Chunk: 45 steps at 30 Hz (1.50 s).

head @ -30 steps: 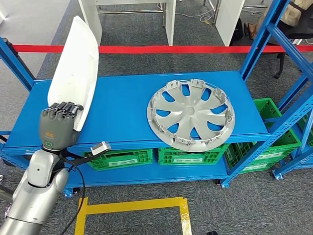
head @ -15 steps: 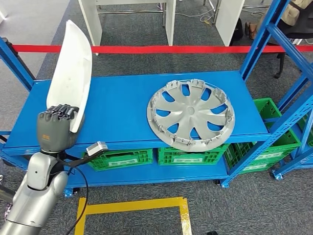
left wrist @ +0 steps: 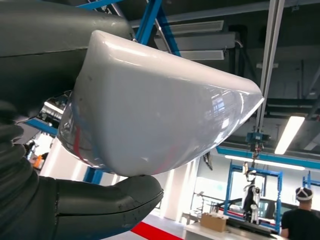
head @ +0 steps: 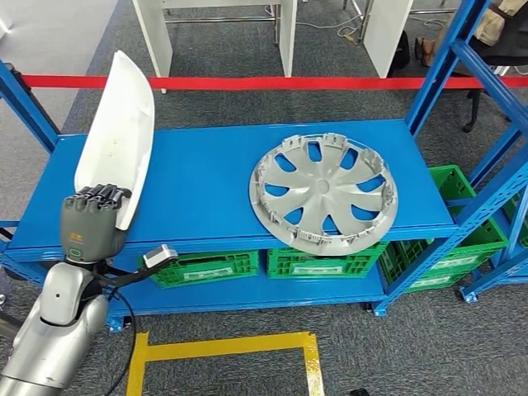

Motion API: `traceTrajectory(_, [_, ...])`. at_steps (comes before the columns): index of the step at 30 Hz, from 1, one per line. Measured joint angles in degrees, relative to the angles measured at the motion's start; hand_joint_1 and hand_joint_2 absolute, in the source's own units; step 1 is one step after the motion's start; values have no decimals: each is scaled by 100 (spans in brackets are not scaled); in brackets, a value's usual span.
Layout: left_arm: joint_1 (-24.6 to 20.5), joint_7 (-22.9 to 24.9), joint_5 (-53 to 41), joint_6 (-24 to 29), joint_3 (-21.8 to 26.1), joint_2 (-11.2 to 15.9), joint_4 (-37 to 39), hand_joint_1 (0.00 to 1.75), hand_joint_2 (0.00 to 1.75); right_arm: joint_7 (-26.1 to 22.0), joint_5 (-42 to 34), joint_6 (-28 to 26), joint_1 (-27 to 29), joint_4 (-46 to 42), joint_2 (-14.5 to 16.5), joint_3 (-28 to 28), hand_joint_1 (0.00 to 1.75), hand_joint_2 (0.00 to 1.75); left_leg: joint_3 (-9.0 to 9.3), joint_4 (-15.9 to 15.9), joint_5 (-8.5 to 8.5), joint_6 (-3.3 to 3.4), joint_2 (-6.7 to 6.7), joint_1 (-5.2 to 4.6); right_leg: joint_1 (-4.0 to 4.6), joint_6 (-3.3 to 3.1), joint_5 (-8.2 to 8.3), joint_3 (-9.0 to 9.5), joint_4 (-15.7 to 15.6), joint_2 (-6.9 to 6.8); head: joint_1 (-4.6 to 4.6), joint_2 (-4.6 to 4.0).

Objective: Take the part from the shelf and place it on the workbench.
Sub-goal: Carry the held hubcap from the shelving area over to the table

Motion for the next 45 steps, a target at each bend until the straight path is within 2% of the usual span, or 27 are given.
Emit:
traceTrajectory(2, [-1, 34, -41, 0, -1, 36, 25, 175, 175, 26, 3, -8, -15, 0, 5, 0, 0, 0, 14, -61, 52, 55, -3, 19, -6, 35, -31, -26, 21, 20, 3, 0])
traceTrajectory(3, [-3, 55, -68, 0, -2, 45, 34, 175, 175, 41, 3, -11, -23, 0, 6, 0, 0, 0, 20, -98, 82, 84, -3, 35, -5, 39, -126, -86, 123, 62, 9, 0])
traceTrajectory(5, [0, 104, -131, 0, -3, 50, 51, 175, 175, 71, 4, -14, -32, 0, 6, 0, 0, 0, 16, -142, 126, 127, -5, 53, -3, 34, -450, -351, 652, 173, 21, 0])
traceTrajectory(7, [18, 145, -171, 0, -5, 52, 79, 175, 175, 91, 4, -15, -24, 0, 6, 0, 0, 0, -9, -137, 137, 139, -17, 49, -1, 35, -722, -718, 1404, 226, 22, 0])
traceTrajectory(8, [31, 162, -184, 0, -6, 55, 96, 175, 175, 95, 4, -16, -16, 0, 7, 1, 0, 0, -15, -130, 138, 138, -28, 47, -2, 37, -707, -826, 1593, 234, 21, 0])
traceTrajectory(9, [46, 180, -200, 0, -6, 58, 113, 175, 175, 97, 4, -19, -9, 0, 7, 0, 0, 0, -19, -118, 138, 133, -43, 48, -5, 40, -585, -855, 1602, 236, 21, 0])
traceTrajectory(11, [78, 219, -247, 0, -2, 77, 130, 175, 175, 99, 4, -35, -5, 0, 5, -1, 0, 0, -26, -72, 117, 99, -72, 59, -14, 35, -127, -624, 1004, 243, 23, 0])
traceTrajectory(13, [109, 243, -306, 3, 12, 115, 128, 175, 175, 98, 2, -56, -10, 0, 4, -2, 0, 0, -76, -2, 102, 20, -102, 59, -6, 8, 120, -355, 448, 287, 26, 0])
traceTrajectory(17, [212, 261, -387, 13, 51, 202, 123, 175, 175, 101, -1, -89, -14, 0, 3, -4, 0, 0, -189, 67, 139, -140, -140, 64, 9, -108, 111, -327, 272, 295, 21, 1])
traceTrajectory(19, [259, 265, -378, 13, 76, 246, 122, 175, 175, 106, -8, -102, -19, 0, 2, -8, 0, 0, -302, 320, -89, -203, -124, 79, -1, -214, 150, -374, 231, 270, 2, 0])
traceTrajectory(22, [319, 260, -310, 13, 102, 268, 115, 175, 175, 131, -27, -108, -19, 0, 2, -10, 0, 0, -643, 1345, -710, -269, -109, 102, 31, -312, 235, -481, 228, 219, -22, 0])
traceTrajectory(23, [351, 256, -293, 13, 105, 268, 113, 175, 175, 139, -33, -109, -19, 0, 2, -11, 0, 0, -702, 1601, -812, -274, -108, 105, 45, -324, 266, -521, 231, 202, -22, 0])
traceTrajectory(24, [386, 251, -284, 13, 107, 269, 108, 175, 175, 145, -39, -111, -19, 0, 2, -11, 0, 0, -664, 1647, -793, -268, -107, 106, 59, -328, 299, -561, 234, 189, -22, 0])
traceTrajectory(25, [414, 245, -278, 13, 108, 269, 99, 175, 175, 152, -44, -113, -21, 0, 2, -13, 0, 0, -522, 1462, -670, -252, -106, 105, 71, -327, 330, -598, 237, 179, -23, 0])
traceTrajectory(27, [446, 231, -277, 13, 115, 268, 58, 175, 175, 178, -61, -113, -27, 0, 2, -16, 0, 0, -40, 656, -357, -197, -95, 98, 92, -311, 395, -657, 241, 166, -21, 0])
traceTrajectory(29, [473, 211, -277, 14, 134, 267, -14, 175, 175, 211, -81, -113, -33, 0, 2, -30, 0, 0, 294, 38, -225, -143, -82, 66, 105, -263, 469, -700, 235, 159, -18, 0])
traceTrajectory(32, [522, 200, -275, 15, 157, 270, -86, 175, 175, 238, -98, -111, -27, 1, 2, -54, 0, 0, 289, -124, -133, -56, -75, 28, 86, -152, 575, -738, 203, 156, -23, 0])
traceTrajectory(33, [531, 200, -275, 15, 159, 270, -98, 175, 175, 241, -98, -111, -25, 2, 2, -58, 0, 0, 252, -151, -73, -15, -69, 33, 79, -118, 521, -773, 227, 169, -22, 0])
traceTrajectory(34, [539, 199, -275, 15, 159, 268, -110, 175, 175, 244, -98, -110, -22, 3, 2, -64, 0, 0, 203, -177, -3, 31, -64, 43, 77, -90, 372, -835, 332, 188, -14, 0])
traceTrajectory(35, [546, 199, -275, 15, 159, 265, -121, 175, 175, 247, -98, -110, -20, 4, 2, -72, 0, 0, 140, -195, 66, 66, -58, 54, 76, -71, 130, -927, 557, 210, -5, 0])
traceTrajectory(37, [564, 199, -275, 15, 159, 260, -132, 175, 175, 250, -98, -109, -18, 4, 2, -89, 0, 0, -24, -186, 189, 102, -57, 47, 77, -41, -391, -1143, 1273, 235, 12, 0])
traceTrajectory(38, [578, 199, -275, 15, 158, 258, -133, 175, 175, 250, -98, -109, -19, 4, 2, -94, 0, 0, -111, -178, 249, 103, -57, 43, 77, -31, -521, -1202, 1600, 237, 13, 0])
traceTrajectory(39, [590, 198, -275, 15, 158, 255, -133, 175, 175, 250, -98, -109, -19, 5, 2, -97, 0, 0, -191, -169, 303, 97, -57, 41, 77, -23, -536, -1199, 1789, 237, 12, 0])
traceTrajectory(40, [601, 198, -275, 15, 157, 253, -133, 175, 175, 249, -98, -110, -19, 5, 1, -100, 0, 0, -272, -155, 354, 85, -58, 42, 77, -20, -428, -1087, 1761, 237, 13, 0])
traceTrajectory(42, [615, 198, -275, 15, 158, 248, -138, 175, 175, 249, -98, -112, -26, 5, -2, -106, 0, 0, -413, -110, 442, 44, -61, 50, 74, -27, -138, -572, 1119, 241, 15, 0])
traceTrajectory(44, [621, 198, -274, 16, 164, 247, -156, 175, 175, 247, -98, -112, -42, 4, -4, -109, 0, 0, -517, -52, 514, -13, -65, 44, 79, -57, -98, 4, 299, 263, 11, 0])
traceTrajectory(45, [621, 197, -273, 17, 166, 245, -166, 175, 175, 247, -98, -112, -48, 4, -5, -109, 0, 0, -540, -33, 550, -39, -66, 38, 85, -75, -145, 124, 81, 273, 10, 0])
